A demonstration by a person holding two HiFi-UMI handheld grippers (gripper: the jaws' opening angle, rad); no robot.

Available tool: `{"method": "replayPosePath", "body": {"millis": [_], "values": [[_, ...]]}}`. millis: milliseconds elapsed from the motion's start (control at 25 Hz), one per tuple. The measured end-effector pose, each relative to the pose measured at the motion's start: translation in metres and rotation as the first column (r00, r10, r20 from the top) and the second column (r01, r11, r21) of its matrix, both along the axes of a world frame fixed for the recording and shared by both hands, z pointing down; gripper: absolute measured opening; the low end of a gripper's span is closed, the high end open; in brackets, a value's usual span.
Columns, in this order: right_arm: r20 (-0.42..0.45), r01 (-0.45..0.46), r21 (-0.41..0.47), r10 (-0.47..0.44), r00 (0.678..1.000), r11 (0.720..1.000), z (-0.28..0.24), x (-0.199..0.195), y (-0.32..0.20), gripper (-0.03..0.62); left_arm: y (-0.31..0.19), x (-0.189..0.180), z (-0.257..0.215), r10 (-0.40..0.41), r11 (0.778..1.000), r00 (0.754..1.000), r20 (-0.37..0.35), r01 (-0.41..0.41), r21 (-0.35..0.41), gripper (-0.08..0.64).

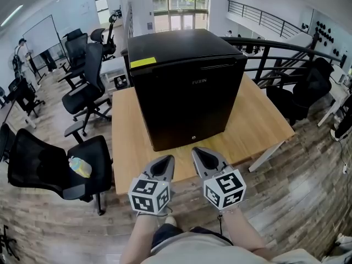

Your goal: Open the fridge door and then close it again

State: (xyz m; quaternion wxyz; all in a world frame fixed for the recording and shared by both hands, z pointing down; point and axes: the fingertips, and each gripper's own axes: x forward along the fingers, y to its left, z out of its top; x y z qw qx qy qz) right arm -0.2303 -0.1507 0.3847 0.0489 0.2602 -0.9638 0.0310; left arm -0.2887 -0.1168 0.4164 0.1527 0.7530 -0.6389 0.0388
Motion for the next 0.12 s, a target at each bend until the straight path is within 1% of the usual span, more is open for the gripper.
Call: {"method": "replayPosePath", "body": {"millis": [120], "values": [[0.003,0.003,0.009,-0.003,1.0,1.0,-0.0053,0.0006,-0.0003,-0.002,0.0007,-0.0005,-0.0027,-0.002,1.0,1.0,0.0,0.002,0.001,0.006]]}}
